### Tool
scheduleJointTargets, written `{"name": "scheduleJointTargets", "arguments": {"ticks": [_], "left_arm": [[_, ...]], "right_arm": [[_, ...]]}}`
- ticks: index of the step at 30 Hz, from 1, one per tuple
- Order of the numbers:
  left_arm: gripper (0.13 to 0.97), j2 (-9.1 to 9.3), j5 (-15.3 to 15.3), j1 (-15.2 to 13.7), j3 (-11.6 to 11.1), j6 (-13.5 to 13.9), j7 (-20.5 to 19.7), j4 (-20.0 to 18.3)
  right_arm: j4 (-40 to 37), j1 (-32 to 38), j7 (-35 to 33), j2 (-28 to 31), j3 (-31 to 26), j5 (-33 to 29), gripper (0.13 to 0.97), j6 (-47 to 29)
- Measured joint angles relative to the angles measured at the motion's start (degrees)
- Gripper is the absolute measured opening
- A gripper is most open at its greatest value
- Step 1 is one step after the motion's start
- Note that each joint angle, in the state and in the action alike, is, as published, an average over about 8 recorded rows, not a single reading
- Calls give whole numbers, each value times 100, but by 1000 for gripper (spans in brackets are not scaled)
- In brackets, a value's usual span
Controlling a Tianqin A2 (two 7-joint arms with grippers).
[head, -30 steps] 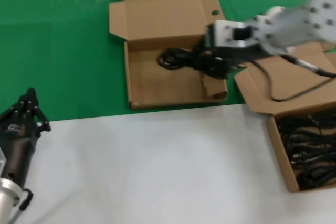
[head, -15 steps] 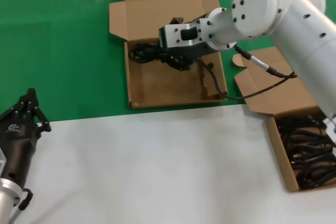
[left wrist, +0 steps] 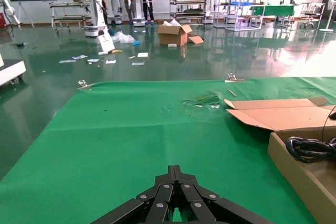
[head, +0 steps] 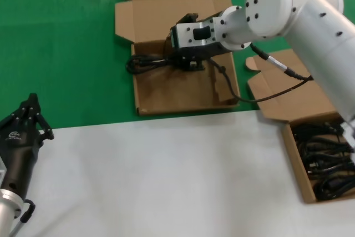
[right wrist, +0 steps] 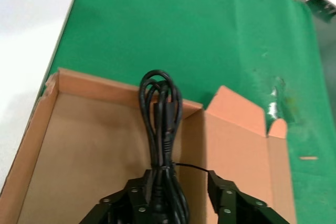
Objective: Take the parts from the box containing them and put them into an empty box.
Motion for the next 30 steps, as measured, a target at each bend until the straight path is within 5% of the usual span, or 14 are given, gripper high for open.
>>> {"name": "scheduleJointTargets", "arguments": {"ticks": [13, 30], "left_arm": [[140, 0, 0, 0, 0, 0, 0, 0], [203, 0, 0, 0, 0, 0, 0, 0]], "right_arm": [[2389, -1234, 1035, 1142, 604, -42, 515, -6], [2887, -1971, 1106, 1207, 1015, 403, 849, 515]]}}
